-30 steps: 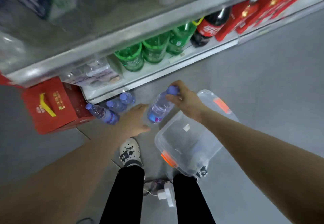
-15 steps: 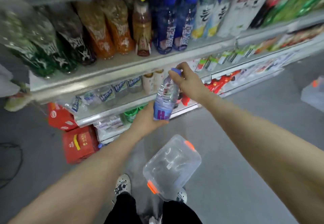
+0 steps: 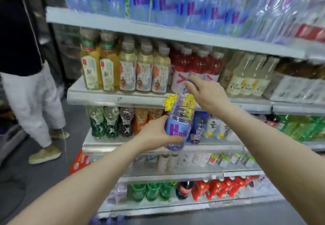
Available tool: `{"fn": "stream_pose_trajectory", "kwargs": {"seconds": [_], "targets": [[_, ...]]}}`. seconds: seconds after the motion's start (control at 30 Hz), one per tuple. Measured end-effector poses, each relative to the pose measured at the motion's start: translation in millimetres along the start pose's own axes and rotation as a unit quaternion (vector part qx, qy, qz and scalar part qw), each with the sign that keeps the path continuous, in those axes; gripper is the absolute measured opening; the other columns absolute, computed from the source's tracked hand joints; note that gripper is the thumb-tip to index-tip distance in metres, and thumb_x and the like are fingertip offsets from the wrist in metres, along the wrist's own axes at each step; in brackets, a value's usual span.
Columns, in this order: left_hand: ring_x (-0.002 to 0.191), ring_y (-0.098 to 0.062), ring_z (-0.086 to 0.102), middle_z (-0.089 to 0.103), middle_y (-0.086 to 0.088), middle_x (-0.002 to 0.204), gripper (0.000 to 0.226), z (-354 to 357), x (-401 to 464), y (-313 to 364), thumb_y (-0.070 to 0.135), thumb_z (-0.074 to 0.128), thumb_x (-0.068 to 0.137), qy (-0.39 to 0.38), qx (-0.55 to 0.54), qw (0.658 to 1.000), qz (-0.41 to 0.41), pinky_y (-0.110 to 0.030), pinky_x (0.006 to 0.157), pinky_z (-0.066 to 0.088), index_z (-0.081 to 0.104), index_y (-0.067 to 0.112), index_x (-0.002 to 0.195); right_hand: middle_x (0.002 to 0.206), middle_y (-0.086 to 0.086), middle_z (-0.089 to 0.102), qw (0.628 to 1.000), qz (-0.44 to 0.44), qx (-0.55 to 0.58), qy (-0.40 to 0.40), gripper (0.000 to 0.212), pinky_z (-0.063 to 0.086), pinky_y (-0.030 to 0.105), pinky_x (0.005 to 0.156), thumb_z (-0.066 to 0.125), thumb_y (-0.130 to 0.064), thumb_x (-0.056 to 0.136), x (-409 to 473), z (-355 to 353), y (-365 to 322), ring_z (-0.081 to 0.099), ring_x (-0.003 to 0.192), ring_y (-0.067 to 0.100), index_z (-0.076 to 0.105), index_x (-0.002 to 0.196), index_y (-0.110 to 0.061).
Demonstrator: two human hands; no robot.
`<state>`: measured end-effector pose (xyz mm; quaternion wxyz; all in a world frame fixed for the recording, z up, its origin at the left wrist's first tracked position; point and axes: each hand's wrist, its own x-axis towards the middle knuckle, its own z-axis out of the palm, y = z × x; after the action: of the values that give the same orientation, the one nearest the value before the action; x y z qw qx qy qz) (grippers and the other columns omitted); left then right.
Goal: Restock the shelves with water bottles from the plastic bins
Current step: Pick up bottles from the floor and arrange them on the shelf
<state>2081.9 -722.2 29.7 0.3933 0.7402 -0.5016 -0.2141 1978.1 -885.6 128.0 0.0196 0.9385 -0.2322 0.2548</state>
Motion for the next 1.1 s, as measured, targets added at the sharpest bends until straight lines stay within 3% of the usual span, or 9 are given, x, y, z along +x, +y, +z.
{"fn": "stream_pose_trajectory", "kwargs": {"seconds": [0.1, 0.2, 0.3, 0.37, 0.5, 0.6, 0.83, 1.1], "targets": [[0.089, -0.001, 0.066, 0.069, 0.016, 0.102, 0.059, -52, 13, 35, 0.056, 0.081, 0.063, 0.034, 0.000, 0.999, 0.038, -0.034, 0.086, 0.055, 0.057, 0.035, 0.112, 0.106, 0.009, 0.070, 0.993, -0.072, -0.014, 0.095, 0.037, 0.048, 0.043, 0.076, 0.031, -0.047, 0.103, 43, -48, -14, 0.064, 0.097, 0.036, 0.054, 0.124, -0.027], [0.088, 0.002, 0.065, 0.069, 0.017, 0.101, 0.057, -108, 29, 72, 0.055, 0.081, 0.065, 0.098, 0.015, 0.992, 0.079, -0.027, 0.086, 0.053, 0.060, 0.032, 0.113, 0.111, 0.012, 0.068, 0.980, -0.099, -0.004, 0.173, 0.037, 0.044, 0.042, 0.076, 0.033, -0.042, 0.105, 92, -88, -24, 0.061, 0.100, 0.037, 0.052, 0.130, -0.024], [0.085, 0.004, 0.064, 0.070, 0.016, 0.100, 0.055, -165, 49, 103, 0.054, 0.081, 0.066, 0.158, 0.028, 0.981, 0.111, -0.018, 0.075, 0.051, 0.063, 0.030, 0.111, 0.114, 0.018, 0.064, 0.972, -0.102, -0.029, 0.212, 0.037, 0.042, 0.043, 0.078, 0.037, -0.032, 0.105, 138, -120, -30, 0.059, 0.103, 0.039, 0.049, 0.137, -0.019], [0.080, 0.002, 0.064, 0.070, 0.015, 0.094, 0.050, -201, 63, 119, 0.051, 0.082, 0.066, 0.190, 0.032, 0.973, 0.127, -0.014, 0.065, 0.049, 0.064, 0.029, 0.106, 0.122, 0.019, 0.059, 0.970, -0.098, -0.047, 0.216, 0.041, 0.042, 0.043, 0.085, 0.041, -0.026, 0.103, 165, -135, -34, 0.055, 0.110, 0.039, 0.044, 0.143, -0.018], [0.090, -0.010, 0.065, 0.067, 0.010, 0.098, 0.056, -257, 90, 135, 0.052, 0.083, 0.065, 0.241, 0.015, 0.962, 0.131, -0.028, 0.078, 0.054, 0.060, 0.026, 0.109, 0.133, 0.020, 0.051, 0.970, -0.086, -0.066, 0.220, 0.047, 0.043, 0.048, 0.093, 0.044, -0.024, 0.100, 208, -152, -47, 0.051, 0.116, 0.041, 0.036, 0.147, -0.020], [0.085, -0.006, 0.062, 0.064, 0.011, 0.096, 0.052, -282, 110, 132, 0.044, 0.084, 0.068, 0.245, 0.002, 0.961, 0.129, -0.021, 0.069, 0.049, 0.055, 0.026, 0.108, 0.135, 0.020, 0.047, 0.973, -0.066, -0.068, 0.212, 0.050, 0.043, 0.050, 0.094, 0.045, -0.027, 0.101, 234, -154, -58, 0.051, 0.115, 0.042, 0.031, 0.148, -0.021], [0.094, -0.015, 0.062, 0.066, 0.006, 0.103, 0.058, -295, 164, 99, 0.048, 0.085, 0.064, 0.255, 0.030, 0.962, 0.091, -0.039, 0.090, 0.052, 0.055, 0.023, 0.108, 0.145, 0.015, 0.035, 0.979, -0.041, -0.050, 0.195, 0.054, 0.038, 0.048, 0.102, 0.043, -0.031, 0.102, 280, -145, -66, 0.043, 0.124, 0.039, 0.024, 0.152, -0.021], [0.098, -0.014, 0.062, 0.064, 0.007, 0.108, 0.062, -296, 184, 86, 0.049, 0.081, 0.070, 0.244, 0.029, 0.965, 0.095, -0.031, 0.086, 0.048, 0.050, 0.023, 0.117, 0.152, 0.010, 0.031, 0.983, -0.019, 0.010, 0.185, 0.059, 0.037, 0.044, 0.102, 0.044, -0.040, 0.102, 294, -128, -63, 0.044, 0.129, 0.034, 0.023, 0.151, -0.016]]}}
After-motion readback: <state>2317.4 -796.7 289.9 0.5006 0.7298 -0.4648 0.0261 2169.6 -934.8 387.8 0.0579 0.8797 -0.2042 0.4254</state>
